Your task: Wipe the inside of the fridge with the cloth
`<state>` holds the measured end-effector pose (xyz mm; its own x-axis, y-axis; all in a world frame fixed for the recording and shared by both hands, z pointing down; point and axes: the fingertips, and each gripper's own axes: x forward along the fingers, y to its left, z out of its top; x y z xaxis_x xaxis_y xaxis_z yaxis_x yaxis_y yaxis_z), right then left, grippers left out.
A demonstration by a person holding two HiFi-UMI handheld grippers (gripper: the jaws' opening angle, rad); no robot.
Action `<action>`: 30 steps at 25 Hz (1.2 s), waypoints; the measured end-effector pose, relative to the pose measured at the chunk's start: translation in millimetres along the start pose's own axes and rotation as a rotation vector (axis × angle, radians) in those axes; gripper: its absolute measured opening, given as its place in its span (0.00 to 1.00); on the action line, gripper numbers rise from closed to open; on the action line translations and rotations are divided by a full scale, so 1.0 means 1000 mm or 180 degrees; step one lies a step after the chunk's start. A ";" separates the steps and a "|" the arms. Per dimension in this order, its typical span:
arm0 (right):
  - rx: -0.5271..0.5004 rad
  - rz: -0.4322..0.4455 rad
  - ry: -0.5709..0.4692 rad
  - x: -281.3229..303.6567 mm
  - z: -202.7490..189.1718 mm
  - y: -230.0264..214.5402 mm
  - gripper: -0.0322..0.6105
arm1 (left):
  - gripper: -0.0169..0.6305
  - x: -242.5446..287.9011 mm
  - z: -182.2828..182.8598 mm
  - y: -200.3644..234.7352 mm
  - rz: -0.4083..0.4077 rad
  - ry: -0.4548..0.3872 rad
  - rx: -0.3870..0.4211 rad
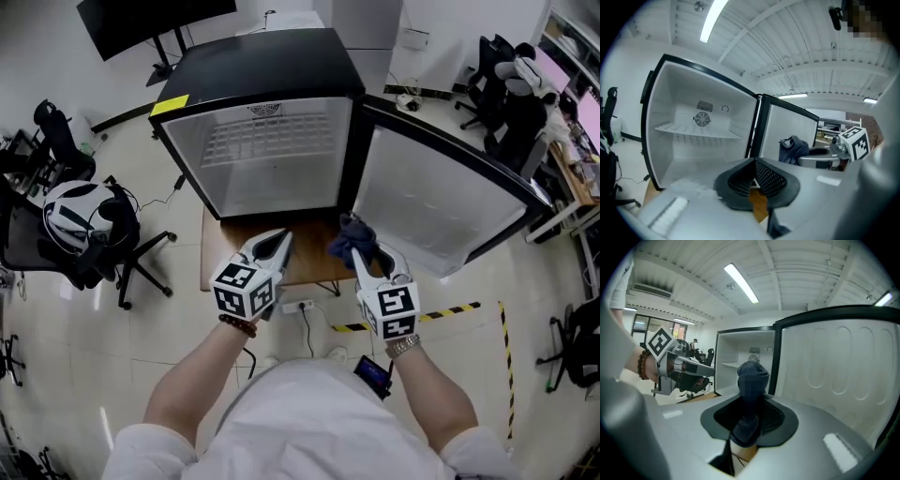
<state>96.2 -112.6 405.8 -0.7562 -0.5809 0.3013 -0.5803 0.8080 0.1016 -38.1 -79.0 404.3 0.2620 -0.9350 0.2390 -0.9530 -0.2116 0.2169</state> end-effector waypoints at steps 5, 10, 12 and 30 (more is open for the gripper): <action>-0.0094 0.0157 -0.0181 0.007 0.035 0.044 0.19 | 0.03 -0.039 0.023 0.013 0.0065 -0.0092 0.0293; -0.0122 0.0221 -0.0289 0.003 0.059 0.081 0.19 | 0.03 -0.074 0.037 0.015 0.0032 -0.0169 0.0498; -0.0148 0.0227 -0.0322 0.002 0.066 0.092 0.19 | 0.03 -0.085 0.042 0.017 0.0019 -0.0208 0.0578; -0.0234 0.0081 -0.0424 -0.015 0.079 0.149 0.19 | 0.03 -0.131 0.037 0.017 -0.0084 -0.0232 0.1014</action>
<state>-2.9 8.7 341.3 -0.8066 -0.5640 0.1766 -0.5404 0.8249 0.1661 -93.8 29.1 341.6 0.2867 -0.9435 0.1665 -0.9487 -0.3037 -0.0876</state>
